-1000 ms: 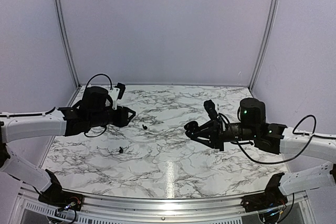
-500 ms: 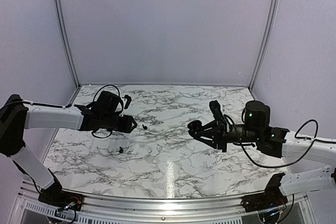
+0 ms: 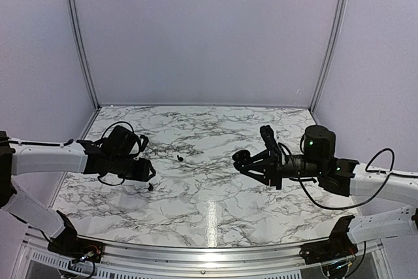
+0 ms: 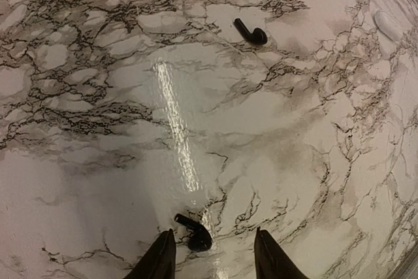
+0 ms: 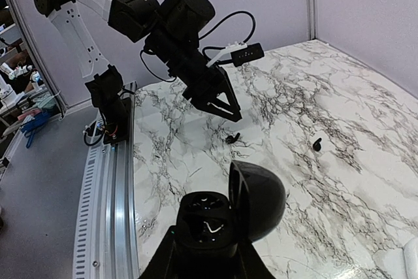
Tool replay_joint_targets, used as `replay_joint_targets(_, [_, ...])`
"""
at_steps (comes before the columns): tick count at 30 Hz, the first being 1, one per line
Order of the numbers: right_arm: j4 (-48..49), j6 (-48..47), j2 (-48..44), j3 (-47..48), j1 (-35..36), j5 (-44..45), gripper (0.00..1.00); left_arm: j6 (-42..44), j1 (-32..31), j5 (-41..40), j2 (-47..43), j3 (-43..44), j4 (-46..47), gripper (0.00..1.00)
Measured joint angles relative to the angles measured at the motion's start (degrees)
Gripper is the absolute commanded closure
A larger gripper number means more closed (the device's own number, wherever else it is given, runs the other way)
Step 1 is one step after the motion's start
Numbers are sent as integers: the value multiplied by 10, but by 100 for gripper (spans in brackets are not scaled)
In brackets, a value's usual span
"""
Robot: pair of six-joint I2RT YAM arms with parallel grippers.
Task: Insert the wireless bluetooth earbuds into the charging case
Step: Adjust the left earbud at the center of the board.
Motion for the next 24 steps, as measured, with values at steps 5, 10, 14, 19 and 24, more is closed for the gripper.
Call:
replay_joint_targets(5, [0,0,0,0,0,-3,100,-20,-5,4,8,-5,-20,55])
replay_joint_targets(10, [0,0,0,0,0,-6,100,-28,-8,13,29,-5,-20,55])
replay_joint_targets(14, [0,0,0,0,0,-9,100,-31,-8,19,46,-5,-20,53])
replay_joint_targets(19, [0,0,0,0,0,-12,100,-40,-12,25,58,-5,-19,53])
replay_joint_targets(24, [1,0,0,0,0,-12,100,-45,-28,38,79,-5,-14,54])
